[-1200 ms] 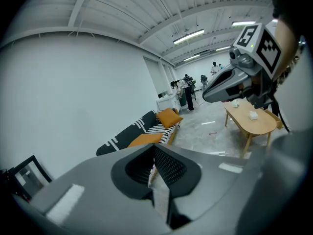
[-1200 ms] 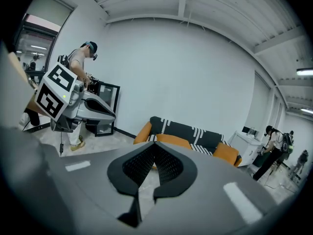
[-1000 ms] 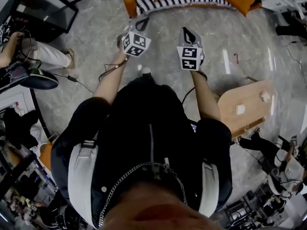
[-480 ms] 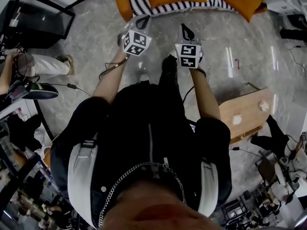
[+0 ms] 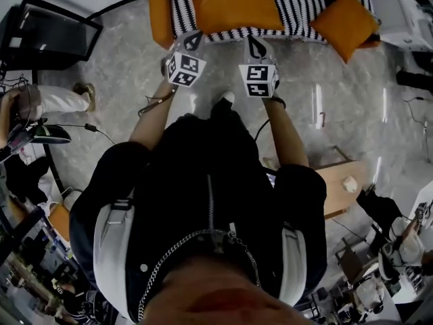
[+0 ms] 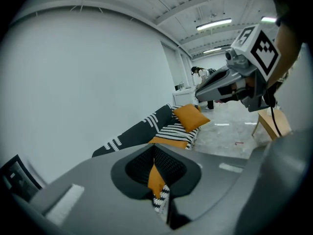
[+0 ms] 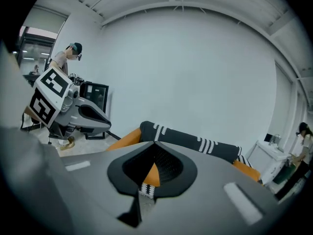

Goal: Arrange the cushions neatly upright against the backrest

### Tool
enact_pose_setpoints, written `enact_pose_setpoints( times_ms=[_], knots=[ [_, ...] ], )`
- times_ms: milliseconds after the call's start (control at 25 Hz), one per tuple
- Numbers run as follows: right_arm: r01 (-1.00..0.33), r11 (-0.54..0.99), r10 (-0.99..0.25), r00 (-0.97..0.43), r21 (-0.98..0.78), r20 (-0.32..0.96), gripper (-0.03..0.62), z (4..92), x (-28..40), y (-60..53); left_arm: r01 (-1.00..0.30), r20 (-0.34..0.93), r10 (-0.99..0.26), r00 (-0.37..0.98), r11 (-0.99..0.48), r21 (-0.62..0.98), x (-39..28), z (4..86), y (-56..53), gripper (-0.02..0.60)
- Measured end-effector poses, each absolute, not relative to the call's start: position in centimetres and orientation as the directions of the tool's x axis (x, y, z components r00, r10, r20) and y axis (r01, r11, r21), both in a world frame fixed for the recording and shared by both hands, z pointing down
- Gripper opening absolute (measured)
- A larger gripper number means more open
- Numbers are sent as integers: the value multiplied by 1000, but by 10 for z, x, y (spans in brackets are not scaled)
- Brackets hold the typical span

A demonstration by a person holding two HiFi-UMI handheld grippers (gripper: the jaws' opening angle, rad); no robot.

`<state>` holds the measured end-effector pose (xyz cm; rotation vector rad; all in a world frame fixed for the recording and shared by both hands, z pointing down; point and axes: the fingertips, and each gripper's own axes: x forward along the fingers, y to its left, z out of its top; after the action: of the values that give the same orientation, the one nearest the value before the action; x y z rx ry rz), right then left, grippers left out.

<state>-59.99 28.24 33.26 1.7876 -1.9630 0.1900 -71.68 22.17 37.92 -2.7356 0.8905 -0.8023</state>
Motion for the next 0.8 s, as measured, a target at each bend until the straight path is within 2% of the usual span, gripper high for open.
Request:
enact_pose_setpoints(
  times_ms=[280,800],
  knots=[
    [-972,145,-881,-42,185,471,3,358,-505,231,-520,509,-603,614,-794,-315,-661,411,172,17],
    [-971,180,-823,-60,160,564,3,414,-413,130,-593,554,-635,538,-753,-286,-621,462,73,19]
  ],
)
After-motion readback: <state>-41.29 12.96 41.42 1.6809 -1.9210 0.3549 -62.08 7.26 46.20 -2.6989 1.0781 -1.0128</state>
